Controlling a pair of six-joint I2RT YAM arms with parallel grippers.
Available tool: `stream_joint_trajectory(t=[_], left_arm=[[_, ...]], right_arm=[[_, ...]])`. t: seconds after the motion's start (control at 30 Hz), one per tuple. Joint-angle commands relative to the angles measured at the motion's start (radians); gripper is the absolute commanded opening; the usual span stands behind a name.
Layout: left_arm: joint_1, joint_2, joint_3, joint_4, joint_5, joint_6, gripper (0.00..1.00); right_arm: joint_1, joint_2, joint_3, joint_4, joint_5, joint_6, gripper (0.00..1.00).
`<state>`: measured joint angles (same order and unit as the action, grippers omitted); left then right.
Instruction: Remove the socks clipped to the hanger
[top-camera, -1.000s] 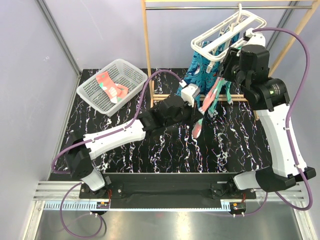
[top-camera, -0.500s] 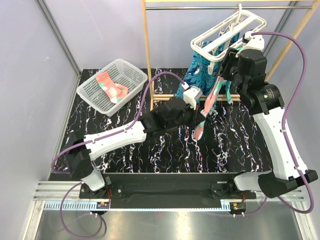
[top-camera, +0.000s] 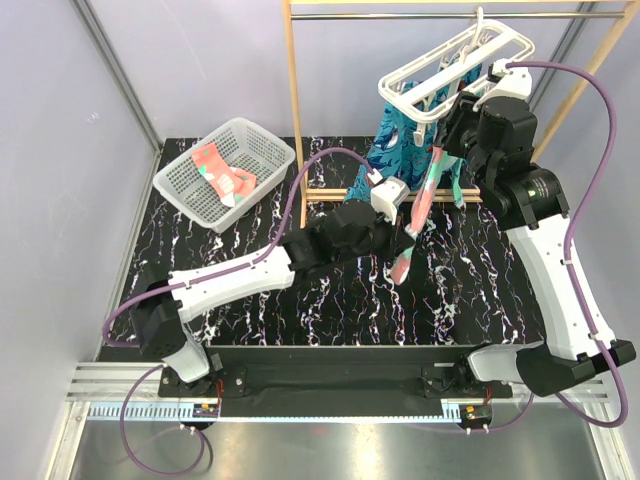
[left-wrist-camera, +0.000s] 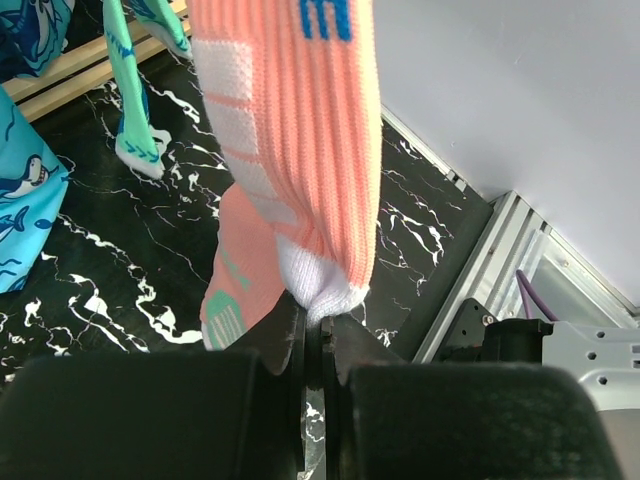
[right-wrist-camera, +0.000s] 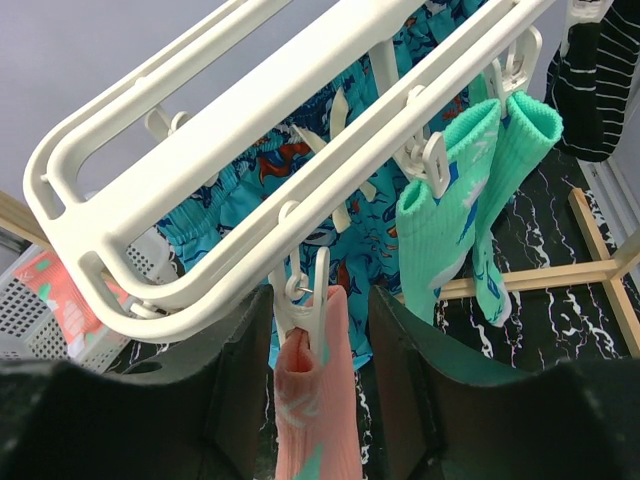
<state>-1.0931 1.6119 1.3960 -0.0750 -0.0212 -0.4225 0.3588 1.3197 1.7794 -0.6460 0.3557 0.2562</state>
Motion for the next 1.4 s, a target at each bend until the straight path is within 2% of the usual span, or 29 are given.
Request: stream_joint_trajectory(t=[0.0, 0.37, 0.5, 0.6, 0.77, 0.9, 1.13, 1.37], left_arm=[[-0.021, -0.006, 0.026, 0.05, -0.036, 0.008, 0.0], [-0.073, 0.008, 0.05, 0.032, -0.15, 0.065, 0.0], [-0.1, 0.011, 0.078, 0.017, -0.303, 0.119, 0.0], [-0.117, 0.017, 0.11, 0.018, -0.4, 0.18, 0.0], [-0.146, 0.043, 0.15, 0.041, -0.505, 0.301, 0.0], [-0.165, 0.052, 0.158, 0.063, -0.537, 0.349, 0.0], [-0.179, 0.077, 0.19, 0.053, -0.536, 0.355, 0.0], [-0.182, 0.085, 0.207, 0.046, -0.528, 0.355, 0.0]], right_arm=[[-0.007, 0.001, 0.017, 0.072, 0.002, -0.018, 0.5], [-0.007, -0.017, 0.009, 0.053, -0.029, 0.015, 0.51], [-0.006, -0.03, 0.049, -0.03, -0.012, 0.04, 0.51], [-0.007, -0.043, 0.058, -0.05, -0.056, 0.041, 0.5], [-0.009, -0.036, 0.109, -0.09, -0.064, 0.037, 0.52], [-0.021, -0.01, 0.156, -0.13, -0.06, 0.017, 0.54], [-0.113, 0.082, 0.325, -0.302, -0.178, 0.023, 0.55], [-0.165, 0.065, 0.256, -0.23, -0.354, -0.067, 0.53]])
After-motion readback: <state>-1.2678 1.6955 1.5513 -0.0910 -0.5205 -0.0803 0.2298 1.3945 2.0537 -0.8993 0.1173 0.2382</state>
